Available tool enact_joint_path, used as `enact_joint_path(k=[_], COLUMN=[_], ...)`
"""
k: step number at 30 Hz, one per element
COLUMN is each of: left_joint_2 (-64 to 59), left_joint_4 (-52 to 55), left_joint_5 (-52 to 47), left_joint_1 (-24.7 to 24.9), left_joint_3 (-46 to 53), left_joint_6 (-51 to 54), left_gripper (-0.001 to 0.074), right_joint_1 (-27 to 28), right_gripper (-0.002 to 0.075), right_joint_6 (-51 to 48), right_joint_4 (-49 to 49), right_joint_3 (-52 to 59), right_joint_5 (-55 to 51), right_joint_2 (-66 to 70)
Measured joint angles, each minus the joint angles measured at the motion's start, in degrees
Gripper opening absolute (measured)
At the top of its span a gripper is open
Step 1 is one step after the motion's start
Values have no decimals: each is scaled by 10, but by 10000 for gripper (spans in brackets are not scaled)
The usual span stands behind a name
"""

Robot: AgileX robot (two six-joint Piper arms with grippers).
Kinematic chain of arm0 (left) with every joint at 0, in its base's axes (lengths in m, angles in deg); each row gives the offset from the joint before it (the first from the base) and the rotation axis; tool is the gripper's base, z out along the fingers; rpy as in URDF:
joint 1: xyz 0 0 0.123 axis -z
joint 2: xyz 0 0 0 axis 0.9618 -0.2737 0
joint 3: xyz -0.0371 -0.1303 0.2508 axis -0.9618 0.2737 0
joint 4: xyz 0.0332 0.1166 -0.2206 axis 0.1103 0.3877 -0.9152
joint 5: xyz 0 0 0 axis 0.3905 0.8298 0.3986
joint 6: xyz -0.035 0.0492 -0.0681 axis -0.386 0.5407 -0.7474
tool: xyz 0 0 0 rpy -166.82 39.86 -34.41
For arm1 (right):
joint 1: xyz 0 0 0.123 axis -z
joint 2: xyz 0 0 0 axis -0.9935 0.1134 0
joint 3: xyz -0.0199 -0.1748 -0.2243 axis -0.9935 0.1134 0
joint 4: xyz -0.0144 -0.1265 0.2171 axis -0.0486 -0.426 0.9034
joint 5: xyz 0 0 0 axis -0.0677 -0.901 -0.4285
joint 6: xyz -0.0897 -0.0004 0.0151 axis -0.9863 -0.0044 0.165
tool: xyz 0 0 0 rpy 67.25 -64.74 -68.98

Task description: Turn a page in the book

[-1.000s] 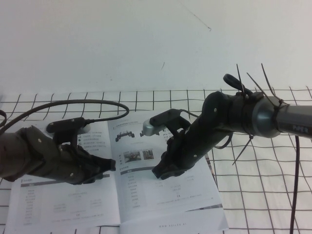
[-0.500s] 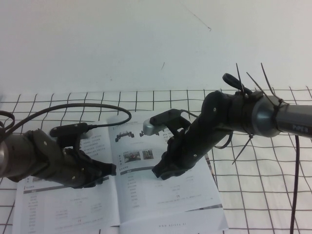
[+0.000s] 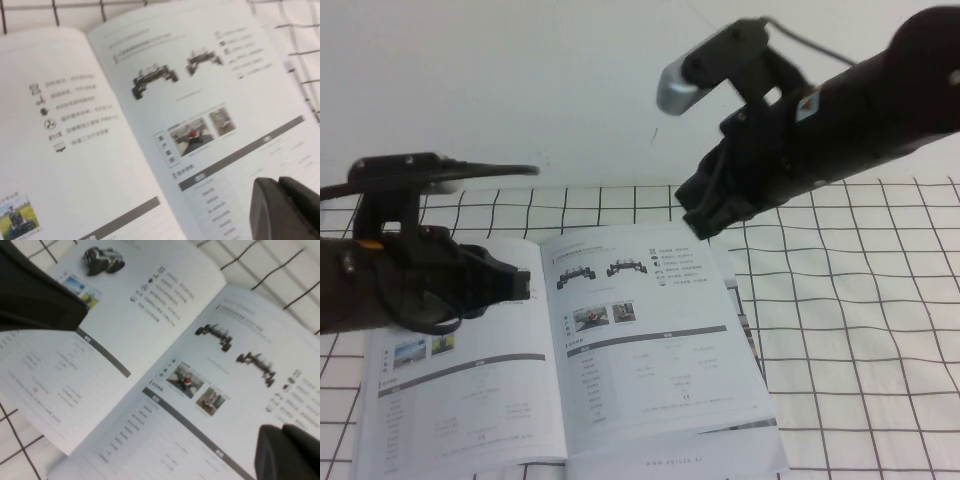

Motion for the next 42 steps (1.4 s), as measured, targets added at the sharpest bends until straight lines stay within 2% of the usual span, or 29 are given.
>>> enact_joint_path(k=[3, 11, 16, 22, 27, 32, 37, 42], left_joint_2=[76, 260, 347, 431, 489, 522, 524, 524], left_joint_4=[3, 14, 67, 135, 149, 104, 92, 87], left_joint_5=[-24, -88, -124, -105, 2, 90, 108, 110], left_joint_1=[0, 0, 0, 0, 0, 0, 0, 0], left_joint_3=[0, 5, 10, 77, 193, 286, 319, 320], left_joint_6=[0, -15, -11, -2, 16, 17, 17, 18], left_gripper=[-3, -2, -2, -2, -2, -2, -2, -2], right_joint_1=[0, 0, 0, 0, 0, 0, 0, 0], right_gripper=[0, 0, 0, 0, 0, 0, 0, 0], right_joint_6=[2, 28, 100, 174, 229, 274, 327, 347], right_joint_4=[-42, -194, -313, -358, -368, -373, -373, -376], right_joint_3=[0, 1, 49, 188, 351, 497, 615, 656], right_joint_5=[-44, -256, -286, -231, -114, -33, 7, 26], right_joint_2=[-68, -178, -268, -418, -563, -687, -778, -819])
